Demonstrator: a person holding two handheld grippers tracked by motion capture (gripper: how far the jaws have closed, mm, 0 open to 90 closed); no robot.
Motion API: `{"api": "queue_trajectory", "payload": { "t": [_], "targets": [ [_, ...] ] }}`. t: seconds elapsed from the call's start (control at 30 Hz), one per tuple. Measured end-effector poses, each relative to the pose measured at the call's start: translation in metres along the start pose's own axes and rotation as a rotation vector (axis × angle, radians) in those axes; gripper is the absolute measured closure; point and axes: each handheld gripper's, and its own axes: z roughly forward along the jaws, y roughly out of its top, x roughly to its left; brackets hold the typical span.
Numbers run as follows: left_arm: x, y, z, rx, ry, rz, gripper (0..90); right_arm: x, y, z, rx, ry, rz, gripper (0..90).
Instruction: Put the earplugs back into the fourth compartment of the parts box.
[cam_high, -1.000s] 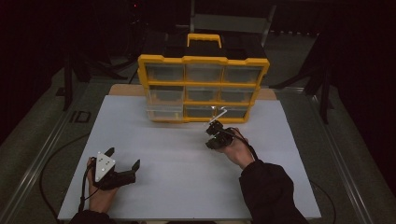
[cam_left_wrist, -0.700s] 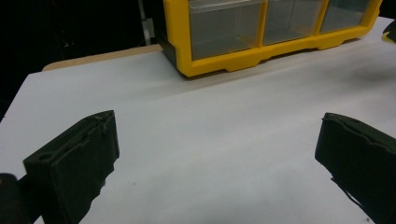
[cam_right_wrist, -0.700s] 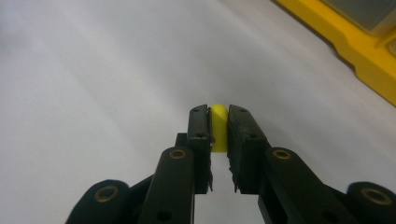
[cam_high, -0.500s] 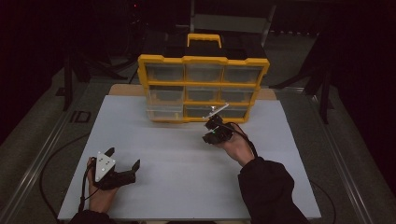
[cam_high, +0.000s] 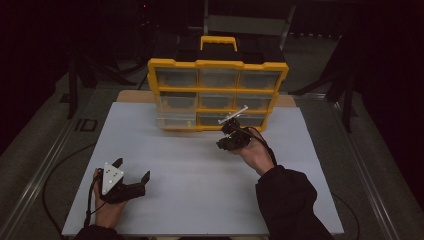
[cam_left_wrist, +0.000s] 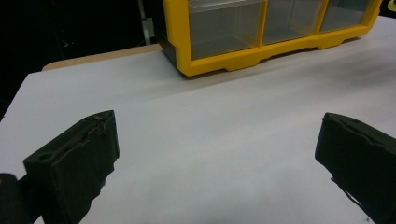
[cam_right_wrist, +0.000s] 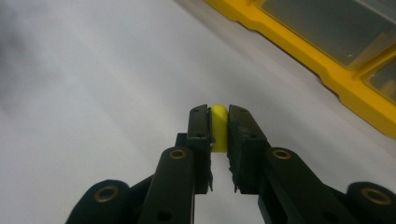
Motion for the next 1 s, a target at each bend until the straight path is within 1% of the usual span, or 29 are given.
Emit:
{"api": "queue_trajectory", "payload": {
  "t": [0.2,0.8,1.0],
  "targets": [
    [0.0,0.0,0.0,0.001,-0.001,0.001,0.5,0.001,0.005,-0.005,-0.017,0.004,-0.002,79.6],
    [0.0,0.0,0.0,0.002,-0.001,0.003,0.5,0.001,0.022,-0.021,-0.039,0.011,-0.008,79.7],
    [0.0,0.0,0.0,0.001,-0.002,0.002,0.4,0.0,0.026,-0.024,-0.048,0.017,0.003,79.7]
  ]
}}
